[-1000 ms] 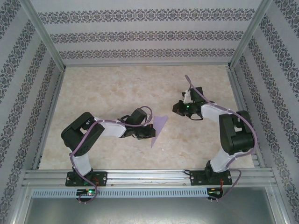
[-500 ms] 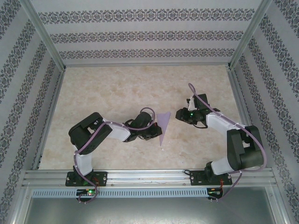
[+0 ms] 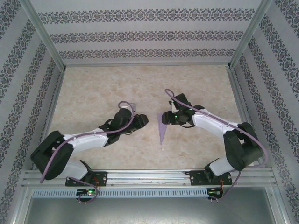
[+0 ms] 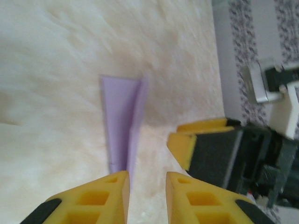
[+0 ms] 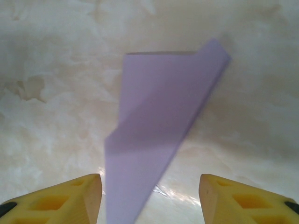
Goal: Fold a paper plane with a square sheet of paper (fold left side to right side)
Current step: Fold the wing for the fifth time at the center of the table, then turn over the paper plane at the center of the table.
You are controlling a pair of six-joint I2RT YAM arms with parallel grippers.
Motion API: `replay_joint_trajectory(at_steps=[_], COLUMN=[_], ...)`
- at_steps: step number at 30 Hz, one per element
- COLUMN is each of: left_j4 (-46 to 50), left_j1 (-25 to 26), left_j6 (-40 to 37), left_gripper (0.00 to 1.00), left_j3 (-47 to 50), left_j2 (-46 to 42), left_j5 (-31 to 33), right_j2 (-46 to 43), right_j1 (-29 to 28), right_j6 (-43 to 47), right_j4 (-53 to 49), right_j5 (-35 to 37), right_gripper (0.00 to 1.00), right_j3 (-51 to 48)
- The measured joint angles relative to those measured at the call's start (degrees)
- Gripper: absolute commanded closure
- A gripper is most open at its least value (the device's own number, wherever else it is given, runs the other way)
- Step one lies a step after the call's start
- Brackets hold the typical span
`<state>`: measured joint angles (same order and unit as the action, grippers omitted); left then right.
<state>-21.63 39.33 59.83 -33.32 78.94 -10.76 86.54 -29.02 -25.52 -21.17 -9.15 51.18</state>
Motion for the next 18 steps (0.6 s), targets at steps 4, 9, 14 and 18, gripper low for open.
replay_joint_trajectory(at_steps=[4, 9, 14, 18], left_j4=[5.7, 11.54, 15.15, 17.94], left_j1=[-3.02, -4.07, -4.61, -4.63], left_j6=[-1.11, -2.23, -3.13, -4.2], left_gripper=[0.72, 0.71, 0.71, 0.71], left_j3=[3.91, 5.64, 5.7, 5.7], left_j2=[-5.31, -10.29, -14.14, -15.85], left_j5=[2.1, 3.74, 5.42, 6.71], right_j2=[4.68, 9.84, 12.52, 12.44], right_j1=[-4.09, -6.95, -7.63, -7.63], right_j6=[-0.17, -0.24, -0.46, -1.05], right_j4=[-0.94, -2.21, -3.34, -4.11], right_j5=[3.37, 6.45, 8.94, 10.25], right_gripper=[0.37, 0.36, 0.47, 0.64], right_j3=[3.37, 5.99, 6.84, 6.84])
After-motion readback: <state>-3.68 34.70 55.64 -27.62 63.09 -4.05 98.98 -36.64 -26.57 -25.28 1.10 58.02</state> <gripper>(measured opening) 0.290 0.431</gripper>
